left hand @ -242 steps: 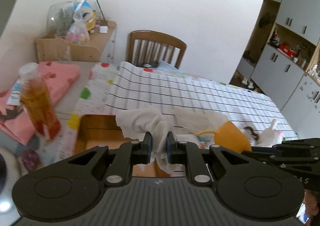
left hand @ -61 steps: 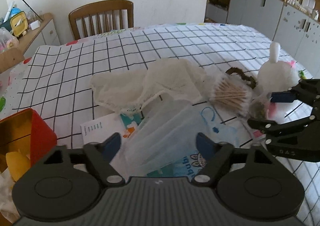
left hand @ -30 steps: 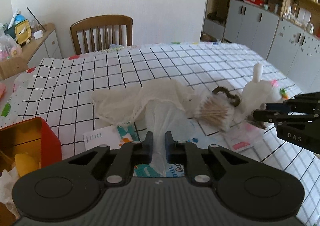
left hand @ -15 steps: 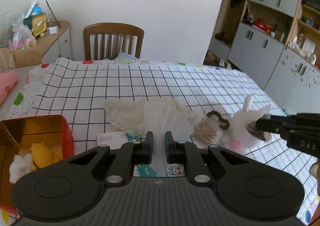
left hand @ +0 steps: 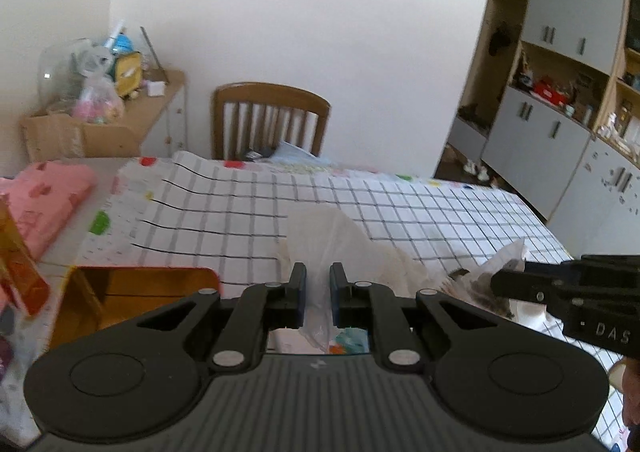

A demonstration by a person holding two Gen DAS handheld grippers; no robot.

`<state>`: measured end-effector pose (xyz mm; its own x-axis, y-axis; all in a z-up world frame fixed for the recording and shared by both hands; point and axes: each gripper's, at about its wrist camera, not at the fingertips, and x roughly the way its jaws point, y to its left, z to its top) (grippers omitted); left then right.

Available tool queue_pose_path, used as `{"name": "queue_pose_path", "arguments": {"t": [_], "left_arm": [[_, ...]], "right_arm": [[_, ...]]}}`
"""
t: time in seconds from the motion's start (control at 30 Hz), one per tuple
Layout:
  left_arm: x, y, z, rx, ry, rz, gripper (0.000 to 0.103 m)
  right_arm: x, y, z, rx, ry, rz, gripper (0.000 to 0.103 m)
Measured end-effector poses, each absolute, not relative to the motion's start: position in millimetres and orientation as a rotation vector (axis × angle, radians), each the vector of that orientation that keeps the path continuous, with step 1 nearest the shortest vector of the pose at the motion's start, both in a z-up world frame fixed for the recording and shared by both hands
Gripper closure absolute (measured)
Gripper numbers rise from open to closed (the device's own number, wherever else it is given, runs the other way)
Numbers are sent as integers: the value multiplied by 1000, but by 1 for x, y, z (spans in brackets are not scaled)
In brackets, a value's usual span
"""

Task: Organize soft objects
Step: 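Carry the plastic bag with the left gripper while the right gripper carries the tea bag to the tin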

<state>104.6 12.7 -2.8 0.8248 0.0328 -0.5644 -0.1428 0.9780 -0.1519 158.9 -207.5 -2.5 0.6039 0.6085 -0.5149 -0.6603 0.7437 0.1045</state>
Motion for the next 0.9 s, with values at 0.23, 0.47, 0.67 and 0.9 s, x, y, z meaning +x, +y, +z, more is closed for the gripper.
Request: {"name": "queue_pose_path", "arguments": {"t": [0.23,0.47,0.67,0.9], "left_arm": [[88,53,3,-203,575,158,91],[74,88,4,-218,574,195,91],[66,117,2,-230,585,217,91],[70,147,-9,-241,631,230,91]], "right_arm": [[149,-162,2,-124,547,801,87],[141,-117,-2,-141,567,846,87],[136,-82,-8,-143,604,870,88],[137,-48,-17,-145,651,873,88]]}}
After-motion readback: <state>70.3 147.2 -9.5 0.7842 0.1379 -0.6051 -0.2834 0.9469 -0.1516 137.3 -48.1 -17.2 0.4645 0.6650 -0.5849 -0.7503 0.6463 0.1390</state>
